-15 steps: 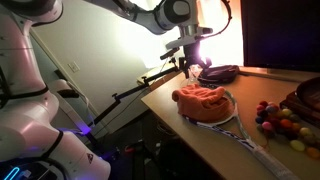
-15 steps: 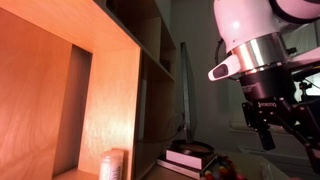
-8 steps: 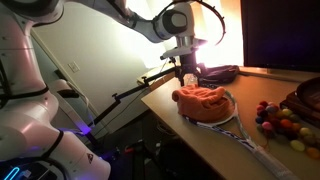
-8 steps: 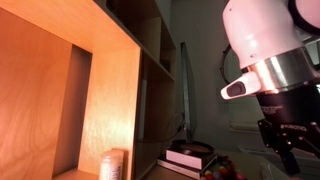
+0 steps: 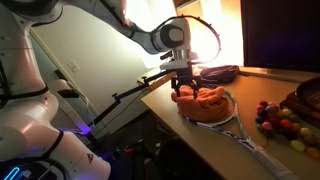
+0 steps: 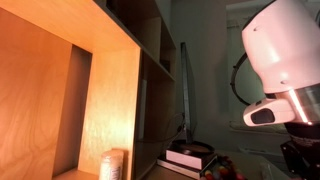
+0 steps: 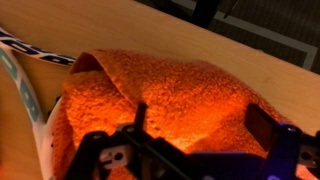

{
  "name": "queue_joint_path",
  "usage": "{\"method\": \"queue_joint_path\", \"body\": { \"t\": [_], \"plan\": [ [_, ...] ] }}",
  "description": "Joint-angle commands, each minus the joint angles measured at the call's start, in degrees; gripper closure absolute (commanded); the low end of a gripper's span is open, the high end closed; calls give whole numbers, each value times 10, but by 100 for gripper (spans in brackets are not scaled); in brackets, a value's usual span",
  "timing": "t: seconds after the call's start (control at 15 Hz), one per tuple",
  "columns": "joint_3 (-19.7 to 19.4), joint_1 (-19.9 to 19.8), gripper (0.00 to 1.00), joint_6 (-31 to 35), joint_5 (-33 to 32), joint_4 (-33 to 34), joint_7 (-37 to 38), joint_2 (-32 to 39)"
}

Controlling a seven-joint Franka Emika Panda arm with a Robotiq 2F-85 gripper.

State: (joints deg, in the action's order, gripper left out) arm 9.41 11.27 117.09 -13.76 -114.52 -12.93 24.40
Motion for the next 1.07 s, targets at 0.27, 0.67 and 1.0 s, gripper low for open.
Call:
{"method": "queue_joint_path", "body": {
  "t": [0.27,0.67,1.0],
  "plan": [
    [-3,6,0,2,-44,-26,5,-3],
    [-4,11,34,11,-75,-7,1,23],
    [-4,11,73,8,-87,1,0,14]
  ]
}}
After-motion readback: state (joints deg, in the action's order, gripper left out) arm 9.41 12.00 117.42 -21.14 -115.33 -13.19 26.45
